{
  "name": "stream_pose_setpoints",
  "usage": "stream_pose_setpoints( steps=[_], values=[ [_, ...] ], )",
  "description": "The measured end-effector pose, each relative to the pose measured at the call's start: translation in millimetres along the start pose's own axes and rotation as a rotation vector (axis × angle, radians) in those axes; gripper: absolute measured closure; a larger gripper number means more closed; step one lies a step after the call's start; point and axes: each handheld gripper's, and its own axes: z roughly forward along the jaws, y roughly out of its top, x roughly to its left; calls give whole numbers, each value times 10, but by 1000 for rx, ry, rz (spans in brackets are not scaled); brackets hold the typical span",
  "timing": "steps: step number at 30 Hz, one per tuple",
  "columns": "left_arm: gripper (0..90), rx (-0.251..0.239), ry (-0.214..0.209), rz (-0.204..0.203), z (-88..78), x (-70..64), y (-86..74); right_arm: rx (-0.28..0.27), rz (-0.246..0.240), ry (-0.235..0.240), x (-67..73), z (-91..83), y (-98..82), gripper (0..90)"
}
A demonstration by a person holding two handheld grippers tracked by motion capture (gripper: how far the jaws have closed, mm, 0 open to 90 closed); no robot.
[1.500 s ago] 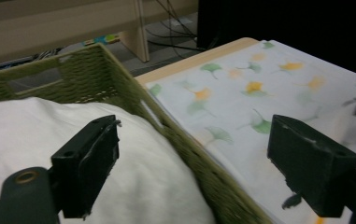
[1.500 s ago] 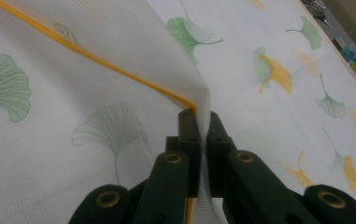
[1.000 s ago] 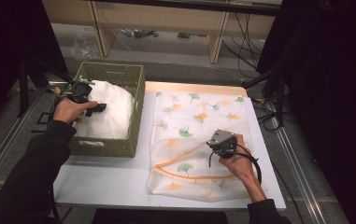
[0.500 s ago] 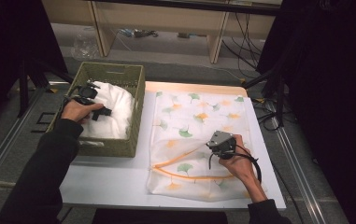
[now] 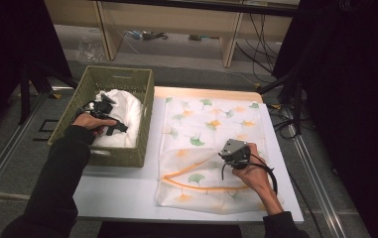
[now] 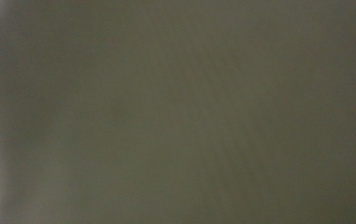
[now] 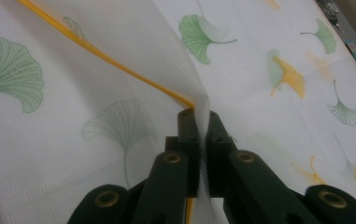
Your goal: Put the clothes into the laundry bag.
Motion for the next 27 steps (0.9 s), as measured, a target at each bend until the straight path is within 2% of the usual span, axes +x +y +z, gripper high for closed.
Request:
stream_pose_setpoints(
  steps=[1, 2, 4, 5, 6, 7, 8, 9, 10, 11, 12, 13, 17, 19, 20, 22, 23, 24, 26, 27],
  values=[
    [0, -10, 21, -20, 27, -12, 6, -2, 3, -2, -2, -3, 2, 888],
    [0, -7, 29, -21, 45, 0, 11, -3, 3, -4, -3, -5, 6, 888],
    [0, -8, 24, -29, 73, 70, 15, -18, -34, -6, -15, -1, 18, 888],
    [0, 5, 16, -39, 66, 101, 18, -9, -17, 0, 2, -8, 17, 888],
    [47, -10, 21, -52, 58, 111, 19, -6, -5, -1, 10, -12, 16, 888],
    [179, -20, 19, -52, 28, 134, 17, -8, -15, -5, 7, -14, 19, 888],
    [272, -24, -9, -76, -9, 167, 19, -17, -41, -3, -12, -6, 22, 888],
    [364, -11, -46, -64, -71, 245, 20, -18, -38, -3, -11, -7, 19, 889],
    [444, -53, -83, -120, -97, 289, -4, -16, -40, -3, -11, -9, 16, 888],
    [493, -53, -83, -120, -97, 289, -4, -16, -40, -3, -11, -9, 16, 888],
    [522, -48, -103, -122, -133, 358, -38, -8, -1, -1, 3, -19, 9, 888],
    [533, -84, -114, -155, -125, 349, -63, -16, -19, 1, -17, -12, 9, 888],
    [589, -98, -112, -97, -161, 306, -40, -8, -20, -6, -2, -16, 8, 889],
    [601, -122, -125, -104, -211, 301, -42, -10, -26, -4, -7, -16, 14, 889],
    [606, -134, -145, -100, -240, 303, -40, -10, -28, -2, -9, -17, 14, 890],
    [609, -154, -153, -105, -318, 298, -33, -3, -4, -4, 4, -25, 8, 891],
    [610, -154, -153, -105, -318, 298, -33, -5, -7, -5, -1, -27, 8, 891],
    [610, -172, -163, -101, -413, 285, -16, -10, -22, -5, -14, -24, 10, 891],
    [611, -219, -196, -123, -516, 267, 4, -9, -22, -4, -13, -20, 10, 891],
    [611, -219, -196, -123, -516, 267, 4, -9, -22, -4, -13, -20, 10, 891]
  ],
)
